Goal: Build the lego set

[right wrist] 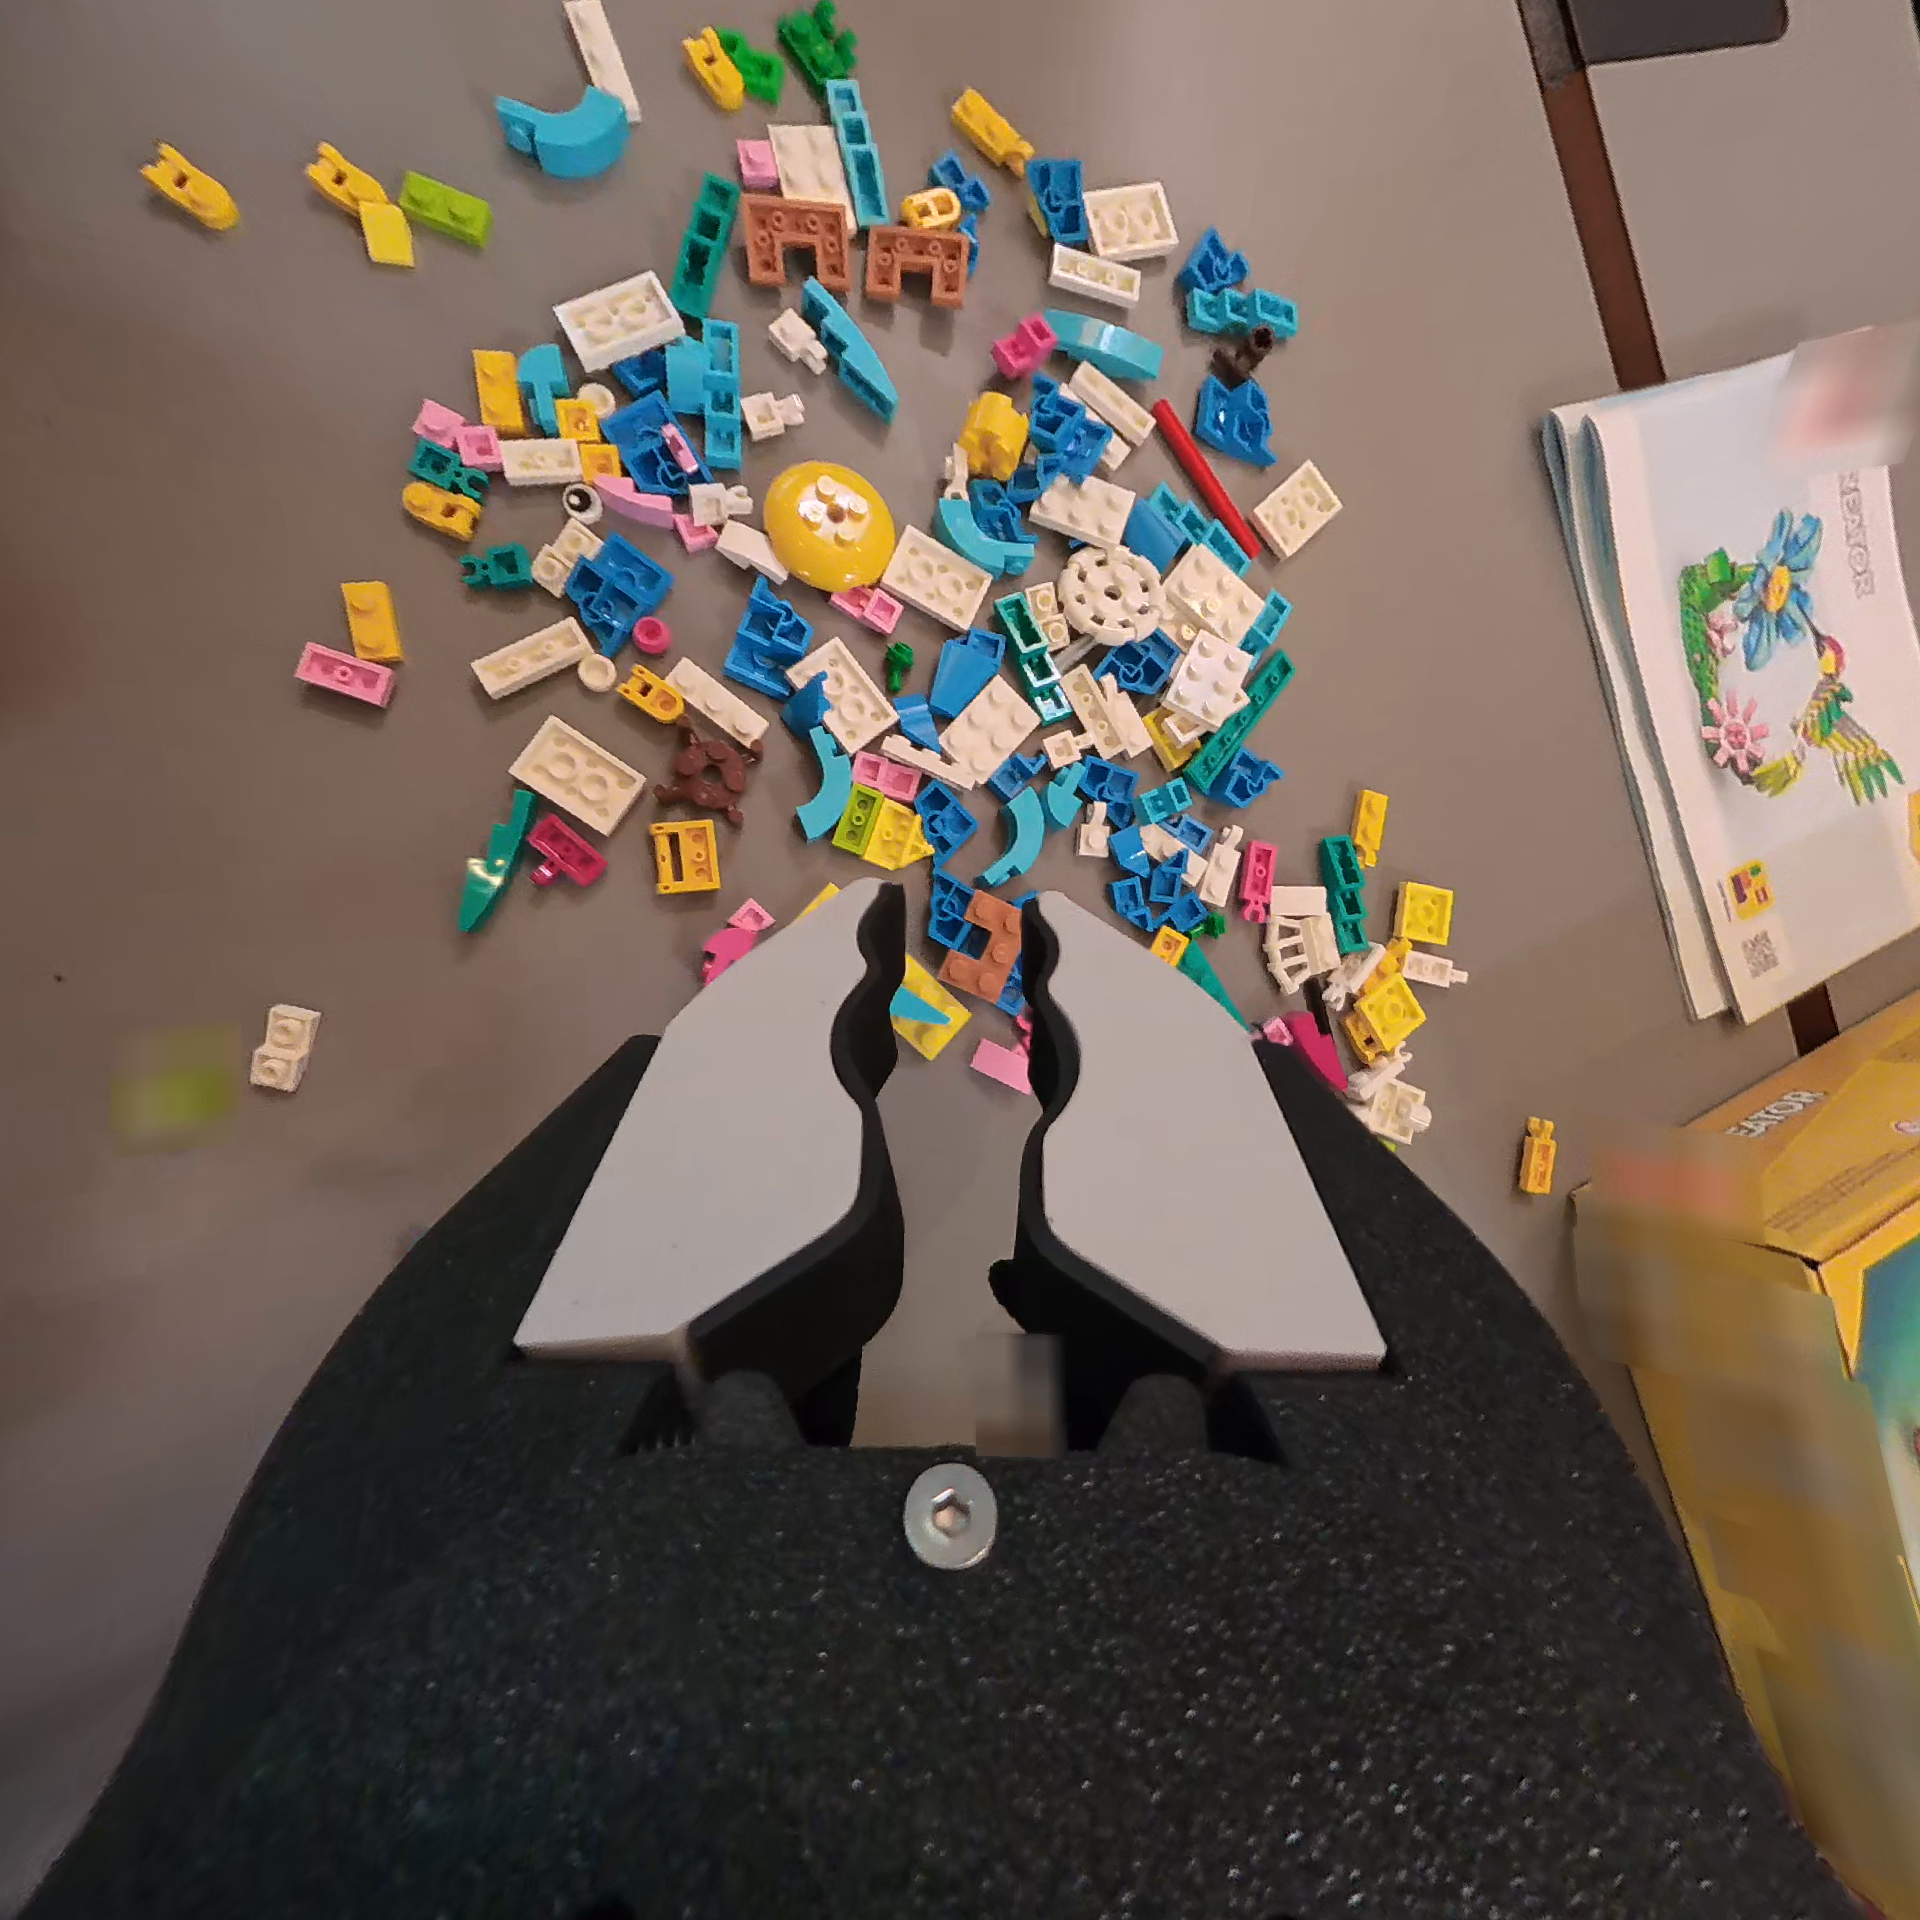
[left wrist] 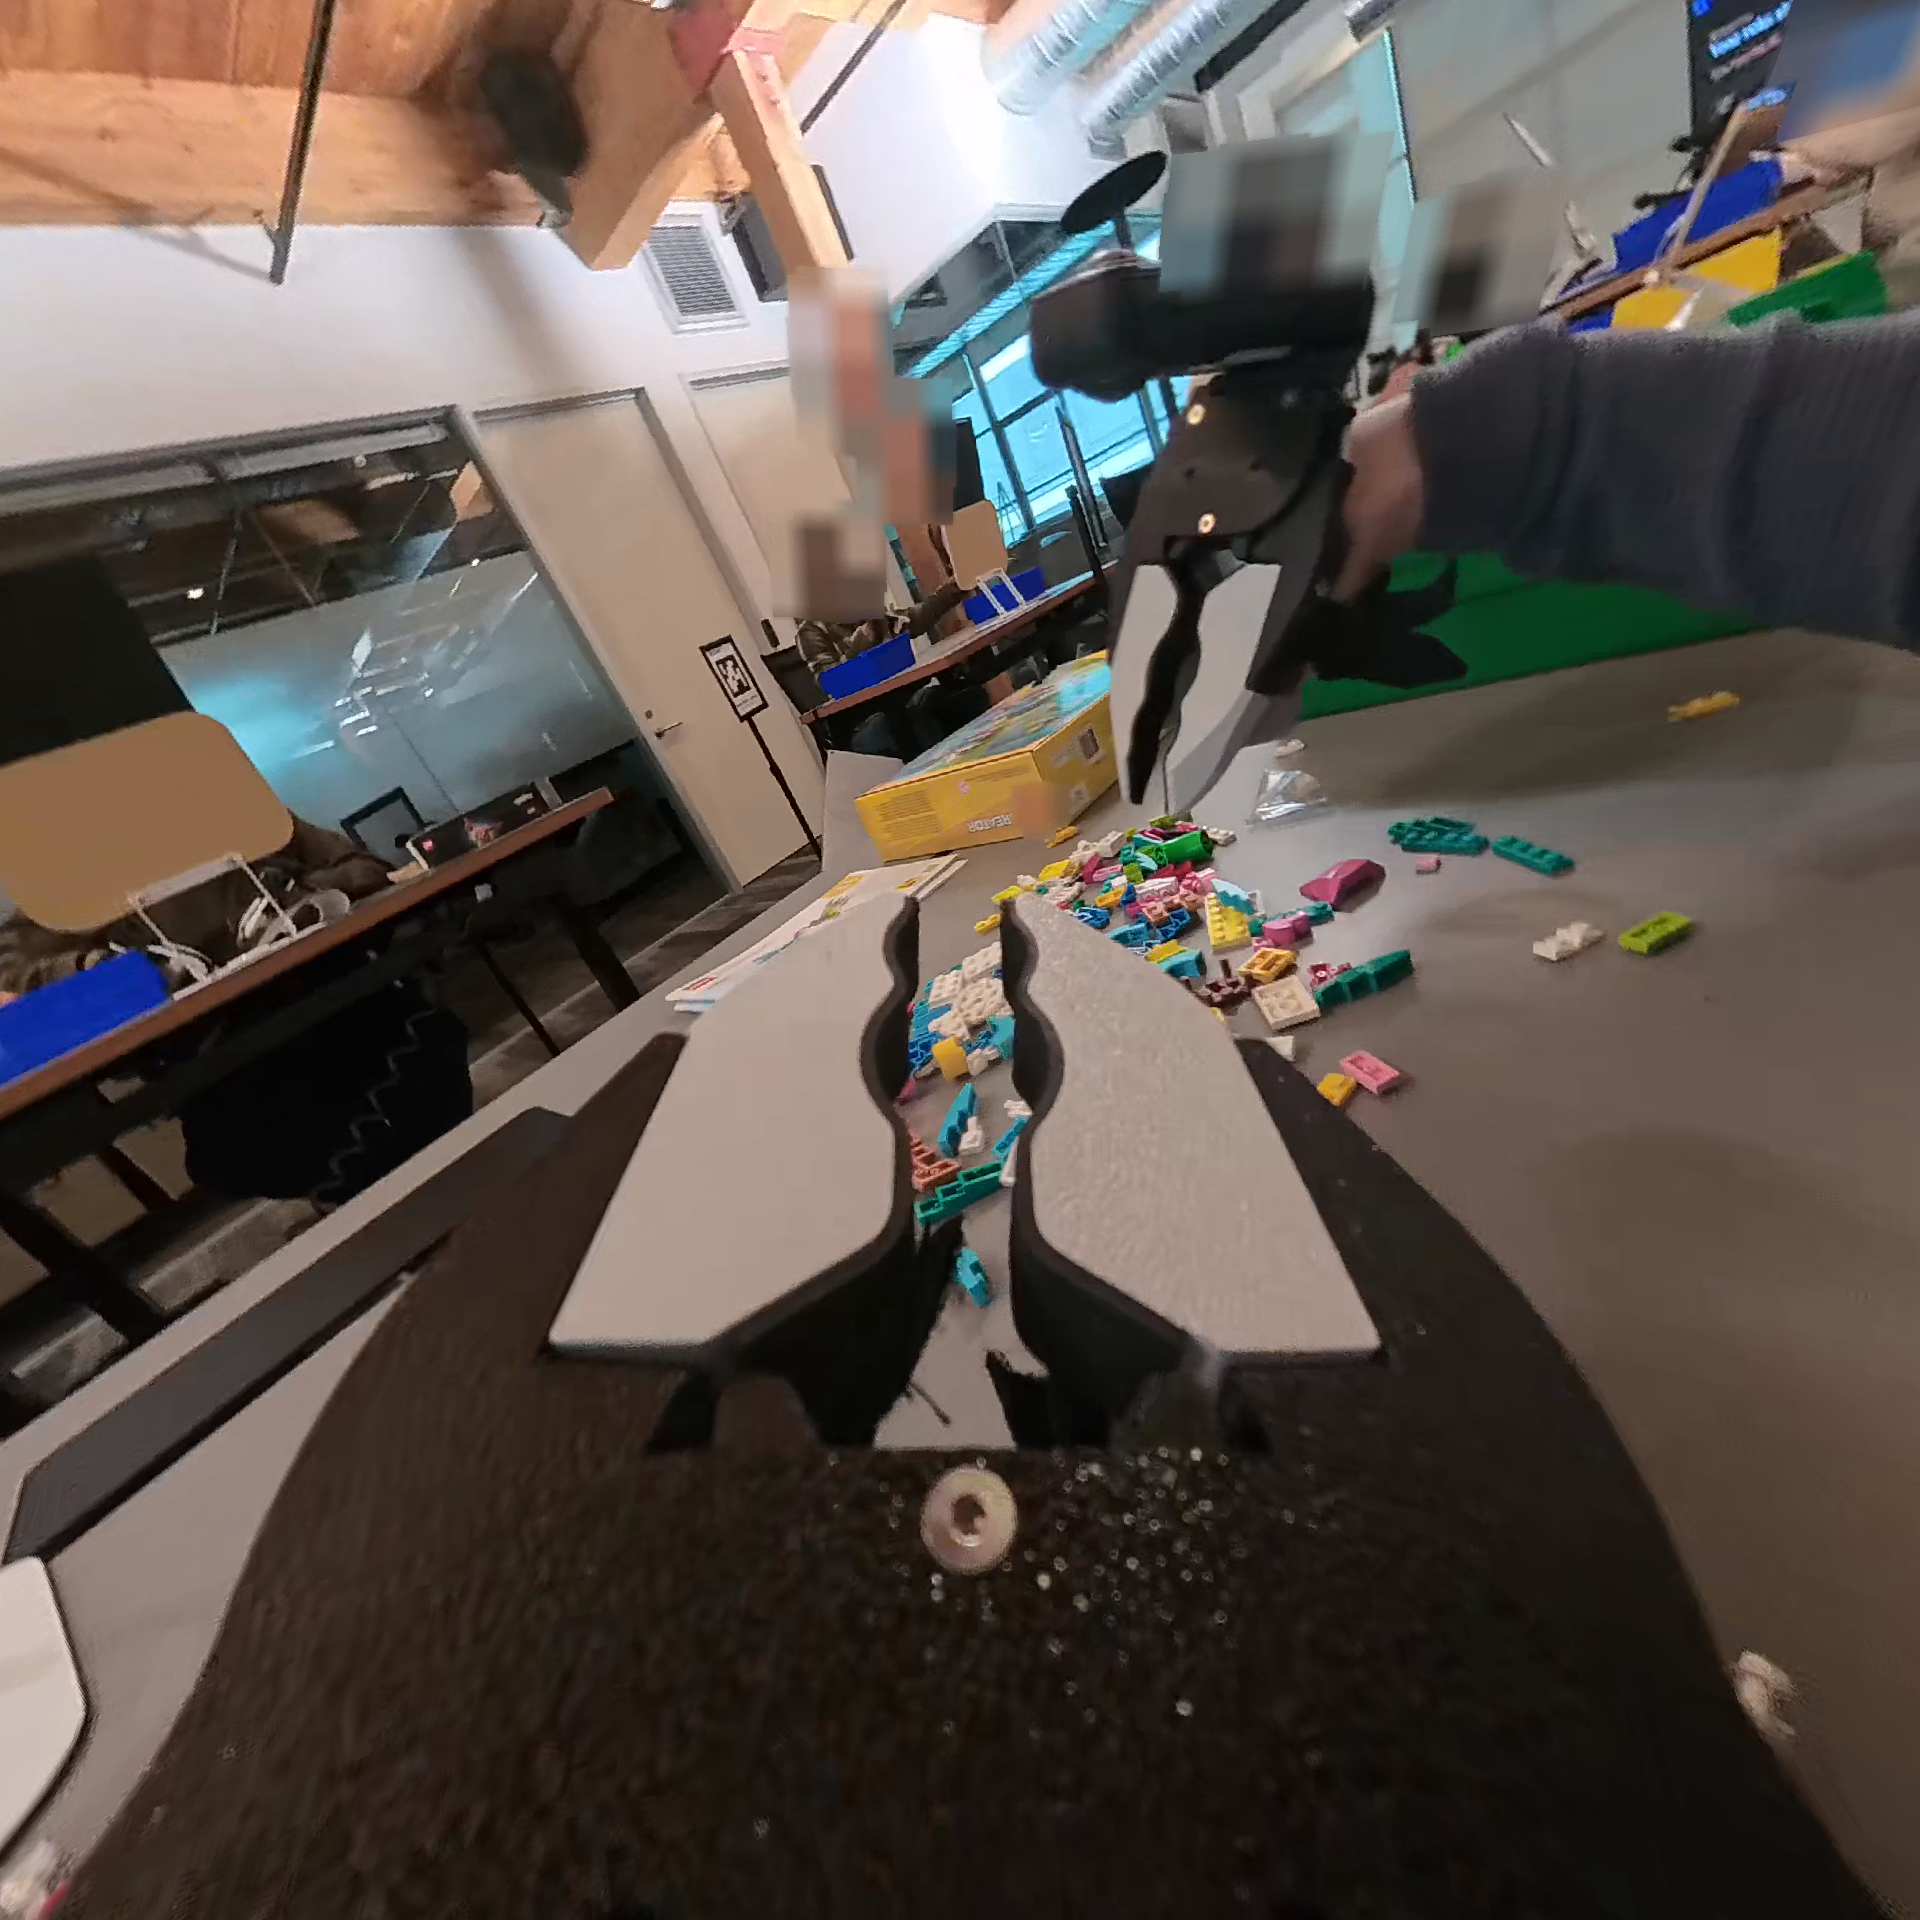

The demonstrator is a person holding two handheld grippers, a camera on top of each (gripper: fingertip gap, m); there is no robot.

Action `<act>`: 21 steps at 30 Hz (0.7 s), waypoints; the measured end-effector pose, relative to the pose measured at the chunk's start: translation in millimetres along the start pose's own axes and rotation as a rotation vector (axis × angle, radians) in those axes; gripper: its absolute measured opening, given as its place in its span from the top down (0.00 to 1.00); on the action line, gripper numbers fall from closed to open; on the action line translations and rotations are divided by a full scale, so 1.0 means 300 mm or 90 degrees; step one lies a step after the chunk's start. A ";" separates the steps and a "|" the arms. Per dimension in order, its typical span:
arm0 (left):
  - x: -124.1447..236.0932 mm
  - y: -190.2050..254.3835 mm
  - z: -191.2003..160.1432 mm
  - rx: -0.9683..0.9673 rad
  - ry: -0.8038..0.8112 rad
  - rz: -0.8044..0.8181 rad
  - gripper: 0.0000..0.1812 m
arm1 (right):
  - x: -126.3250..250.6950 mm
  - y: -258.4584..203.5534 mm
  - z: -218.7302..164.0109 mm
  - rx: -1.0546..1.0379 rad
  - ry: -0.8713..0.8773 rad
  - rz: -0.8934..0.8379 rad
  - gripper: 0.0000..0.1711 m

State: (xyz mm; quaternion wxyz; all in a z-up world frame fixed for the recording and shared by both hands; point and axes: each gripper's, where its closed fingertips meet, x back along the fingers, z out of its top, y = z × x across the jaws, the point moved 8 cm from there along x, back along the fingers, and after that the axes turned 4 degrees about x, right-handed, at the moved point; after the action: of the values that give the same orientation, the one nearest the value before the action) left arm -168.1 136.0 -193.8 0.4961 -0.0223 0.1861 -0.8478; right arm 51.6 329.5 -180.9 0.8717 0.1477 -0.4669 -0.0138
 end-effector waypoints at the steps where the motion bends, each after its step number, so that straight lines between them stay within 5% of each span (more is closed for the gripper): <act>1: -0.001 0.007 0.001 -0.012 -0.001 -0.005 0.92 | -0.002 -0.003 0.003 0.003 -0.001 0.003 0.88; 21: -0.003 0.019 0.000 -0.029 -0.001 -0.016 0.92 | -0.038 -0.023 0.016 0.020 -0.015 0.030 0.88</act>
State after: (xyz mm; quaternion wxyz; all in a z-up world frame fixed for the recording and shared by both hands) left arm -162.9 134.2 -195.5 0.4845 -0.0366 0.2047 -0.8497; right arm 42.0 323.6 -189.5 0.8638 0.1499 -0.4809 0.0125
